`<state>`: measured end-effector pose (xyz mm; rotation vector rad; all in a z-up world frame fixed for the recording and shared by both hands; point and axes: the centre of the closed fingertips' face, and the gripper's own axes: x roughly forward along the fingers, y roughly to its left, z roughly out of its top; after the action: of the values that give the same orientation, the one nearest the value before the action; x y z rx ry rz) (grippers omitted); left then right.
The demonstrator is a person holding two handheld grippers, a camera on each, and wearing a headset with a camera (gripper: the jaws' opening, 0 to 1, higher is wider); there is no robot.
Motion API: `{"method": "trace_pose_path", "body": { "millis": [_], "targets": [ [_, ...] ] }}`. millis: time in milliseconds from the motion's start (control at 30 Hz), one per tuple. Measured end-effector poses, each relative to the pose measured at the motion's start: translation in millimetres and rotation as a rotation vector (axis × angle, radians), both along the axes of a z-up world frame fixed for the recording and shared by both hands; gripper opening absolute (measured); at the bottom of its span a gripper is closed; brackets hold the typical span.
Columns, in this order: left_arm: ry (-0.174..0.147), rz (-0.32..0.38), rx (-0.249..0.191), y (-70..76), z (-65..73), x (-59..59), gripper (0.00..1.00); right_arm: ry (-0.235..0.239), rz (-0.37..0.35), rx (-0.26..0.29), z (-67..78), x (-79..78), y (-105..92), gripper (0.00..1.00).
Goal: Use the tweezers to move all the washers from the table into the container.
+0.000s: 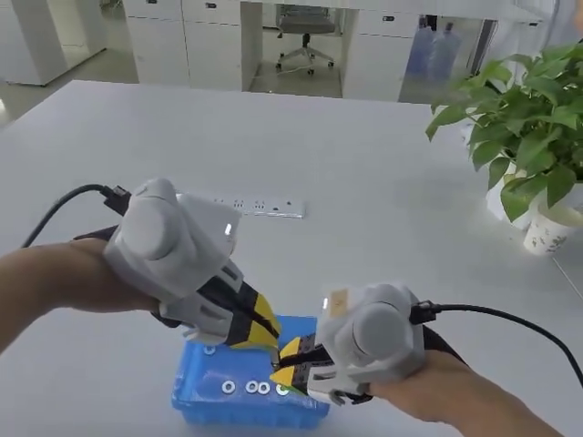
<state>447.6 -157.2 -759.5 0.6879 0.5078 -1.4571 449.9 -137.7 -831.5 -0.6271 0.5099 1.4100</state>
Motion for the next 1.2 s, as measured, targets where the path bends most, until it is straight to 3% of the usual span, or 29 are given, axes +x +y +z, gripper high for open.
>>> {"method": "trace_pose_path", "body": {
  "millis": [367, 700, 900, 1200],
  "targets": [
    [-0.03, 0.015, 0.0, 9.0, 21.0, -16.6, 0.05, -0.042, 0.021, 0.002, 23.1, -13.2, -0.3, 0.06],
    [-0.043, 0.004, 0.012, 13.9, 27.7, -37.3, 0.05, -0.05, 0.043, -0.02, 33.1, -33.4, -3.0, 0.06],
    [-0.04, -0.014, 0.028, 14.6, 21.7, -57.5, 0.05, -0.038, 0.057, -0.04, 28.8, -53.2, -5.5, 0.05],
    [-0.016, -0.025, 0.044, 20.5, 0.1, -82.8, 0.05, -0.012, 0.07, -0.067, 11.1, -83.3, -6.4, 0.05]
  ]
}}
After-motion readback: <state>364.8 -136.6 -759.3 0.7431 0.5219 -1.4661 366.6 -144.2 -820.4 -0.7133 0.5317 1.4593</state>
